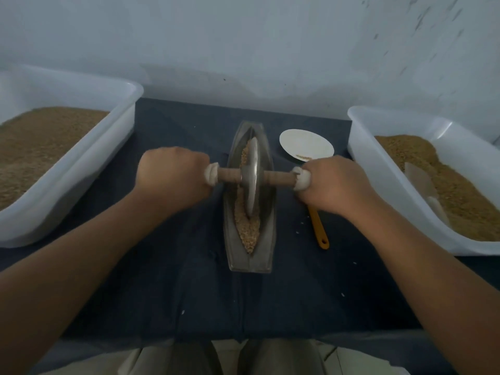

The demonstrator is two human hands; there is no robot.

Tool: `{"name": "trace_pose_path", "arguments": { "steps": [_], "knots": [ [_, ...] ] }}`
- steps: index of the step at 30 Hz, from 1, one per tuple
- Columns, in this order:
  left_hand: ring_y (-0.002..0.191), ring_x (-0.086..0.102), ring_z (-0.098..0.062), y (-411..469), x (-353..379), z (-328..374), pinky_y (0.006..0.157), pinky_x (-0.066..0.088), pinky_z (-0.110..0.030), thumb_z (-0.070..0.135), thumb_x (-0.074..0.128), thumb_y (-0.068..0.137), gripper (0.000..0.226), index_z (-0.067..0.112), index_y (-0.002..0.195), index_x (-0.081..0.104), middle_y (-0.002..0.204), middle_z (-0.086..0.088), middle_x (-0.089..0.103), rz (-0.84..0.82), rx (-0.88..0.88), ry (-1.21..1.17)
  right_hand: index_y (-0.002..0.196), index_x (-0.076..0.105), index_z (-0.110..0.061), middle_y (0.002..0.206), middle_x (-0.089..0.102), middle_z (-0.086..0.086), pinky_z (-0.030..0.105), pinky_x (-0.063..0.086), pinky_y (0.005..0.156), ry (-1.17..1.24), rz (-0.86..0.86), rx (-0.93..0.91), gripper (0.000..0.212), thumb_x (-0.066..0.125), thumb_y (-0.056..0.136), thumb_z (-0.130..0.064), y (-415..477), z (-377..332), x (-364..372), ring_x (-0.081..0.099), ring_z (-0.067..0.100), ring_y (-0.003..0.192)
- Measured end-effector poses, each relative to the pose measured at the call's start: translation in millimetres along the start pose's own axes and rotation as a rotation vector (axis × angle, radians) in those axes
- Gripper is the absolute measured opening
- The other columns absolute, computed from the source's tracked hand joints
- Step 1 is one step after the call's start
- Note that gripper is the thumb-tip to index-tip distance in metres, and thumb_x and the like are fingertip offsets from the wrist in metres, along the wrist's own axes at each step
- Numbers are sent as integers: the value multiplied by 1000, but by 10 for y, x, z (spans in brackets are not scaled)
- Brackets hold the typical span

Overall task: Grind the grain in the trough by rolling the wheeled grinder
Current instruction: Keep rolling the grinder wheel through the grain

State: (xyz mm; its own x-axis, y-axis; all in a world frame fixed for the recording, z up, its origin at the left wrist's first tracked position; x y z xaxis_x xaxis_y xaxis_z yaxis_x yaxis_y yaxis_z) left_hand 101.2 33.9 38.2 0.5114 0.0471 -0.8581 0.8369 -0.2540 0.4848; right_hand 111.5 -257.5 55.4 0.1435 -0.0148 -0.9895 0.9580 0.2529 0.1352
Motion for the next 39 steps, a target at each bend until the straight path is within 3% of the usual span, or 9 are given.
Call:
{"name": "trace_pose_path", "arguments": {
  "steps": [3, 6, 14, 17, 20, 23, 32, 36, 39],
  "knots": [
    [56, 51, -22, 483, 131, -3, 55, 36, -28, 50, 57, 90, 38, 25, 63, 47, 61, 7, 48, -102, -74, -23, 71, 59, -27, 66, 58, -7, 30, 37, 54, -25, 99, 85, 31, 56, 94, -48, 356, 42, 10, 56, 15, 63],
    [60, 54, -25, 638, 64, 12, 58, 42, -31, 50, 58, 88, 36, 24, 64, 51, 64, 5, 52, -140, -72, -42, 75, 63, -25, 69, 59, -5, 32, 41, 57, -62, 33, 117, 28, 55, 93, -44, 498, 48, 27, 58, 18, 67],
    [39, 27, -16, -331, -367, 46, 53, 17, -18, 46, 59, 79, 42, 31, 61, 24, 52, 14, 24, 108, 103, -82, 65, 58, -35, 59, 59, -12, 30, 38, 50, 111, -143, 19, 36, 44, 59, -68, -389, -5, -68, 56, 4, 56],
    [41, 32, -16, -154, -209, 32, 51, 19, -20, 49, 49, 90, 42, 25, 60, 33, 53, 11, 34, 46, 38, -48, 70, 58, -34, 62, 59, -12, 28, 35, 50, 45, -65, 24, 32, 52, 75, -65, -187, -17, -37, 54, 5, 59],
    [52, 47, -20, 348, 14, 15, 55, 36, -28, 46, 52, 92, 37, 24, 64, 43, 62, 7, 50, -86, -58, -36, 74, 57, -30, 69, 61, -8, 27, 32, 50, -52, 67, 110, 31, 52, 96, -53, 225, 17, -11, 50, 10, 59],
    [58, 50, -24, 630, 20, 25, 58, 40, -31, 48, 55, 92, 37, 24, 65, 45, 66, 4, 53, -114, -77, -57, 72, 59, -26, 70, 62, -2, 30, 36, 54, -40, 84, 176, 33, 53, 98, -44, 451, 54, 5, 52, 15, 60],
    [42, 13, -10, -326, -346, 28, 54, 11, -18, 51, 49, 86, 39, 29, 63, 28, 54, 14, 20, 158, 73, -93, 68, 60, -37, 60, 59, -14, 27, 39, 49, 80, -72, 18, 35, 48, 66, -70, -372, 2, -70, 55, 3, 57],
    [48, 43, -17, 138, -49, 27, 52, 28, -25, 48, 60, 92, 43, 24, 63, 38, 59, 8, 46, -54, -22, -11, 68, 58, -32, 60, 58, -10, 27, 37, 50, -7, 39, 75, 32, 53, 84, -59, 53, 24, 6, 53, 10, 57],
    [64, 58, -29, 656, 34, 24, 60, 40, -33, 48, 57, 91, 37, 23, 67, 46, 65, 5, 48, -147, -72, -28, 71, 60, -27, 66, 59, -5, 31, 40, 55, -34, 79, 194, 39, 47, 94, -56, 435, 91, 40, 52, 16, 59]
  ]
}}
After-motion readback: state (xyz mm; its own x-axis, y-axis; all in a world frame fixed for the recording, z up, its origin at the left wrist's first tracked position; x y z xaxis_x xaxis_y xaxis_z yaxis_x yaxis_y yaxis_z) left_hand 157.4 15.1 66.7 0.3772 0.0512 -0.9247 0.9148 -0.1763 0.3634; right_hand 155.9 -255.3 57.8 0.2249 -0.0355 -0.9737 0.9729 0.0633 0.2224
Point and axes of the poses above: each hand's wrist, its own y-axis towards the middle knuckle, its own x-axis out of the palm, z = x × y, the point moved 5 cm from there along y, towards the middle knuckle
